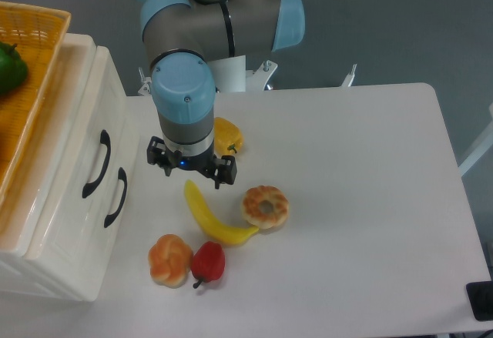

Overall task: Slide the top white drawer open
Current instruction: 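Move the gripper toward the black handle of the upper white drawer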

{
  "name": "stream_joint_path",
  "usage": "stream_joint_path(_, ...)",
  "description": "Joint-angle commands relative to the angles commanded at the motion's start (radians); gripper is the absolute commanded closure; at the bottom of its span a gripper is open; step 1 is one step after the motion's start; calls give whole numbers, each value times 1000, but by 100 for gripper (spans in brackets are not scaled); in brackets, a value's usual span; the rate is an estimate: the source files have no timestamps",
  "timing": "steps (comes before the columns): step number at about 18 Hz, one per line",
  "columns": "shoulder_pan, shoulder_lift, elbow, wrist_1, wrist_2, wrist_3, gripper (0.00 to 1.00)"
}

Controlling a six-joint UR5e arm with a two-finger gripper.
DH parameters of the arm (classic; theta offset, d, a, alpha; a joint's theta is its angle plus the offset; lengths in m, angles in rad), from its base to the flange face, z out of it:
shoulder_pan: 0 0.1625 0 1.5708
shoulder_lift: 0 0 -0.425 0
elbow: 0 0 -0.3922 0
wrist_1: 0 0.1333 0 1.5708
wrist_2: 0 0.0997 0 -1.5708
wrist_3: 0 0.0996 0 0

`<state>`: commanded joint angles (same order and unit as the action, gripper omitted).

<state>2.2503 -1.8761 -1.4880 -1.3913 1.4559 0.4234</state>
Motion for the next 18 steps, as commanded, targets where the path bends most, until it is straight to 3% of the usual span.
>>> stream_joint_path(3, 2, 2, 0, -2, -71, -26, 0)
stream_joint_path(18, -8, -26, 3, -6, -169, -64, 0)
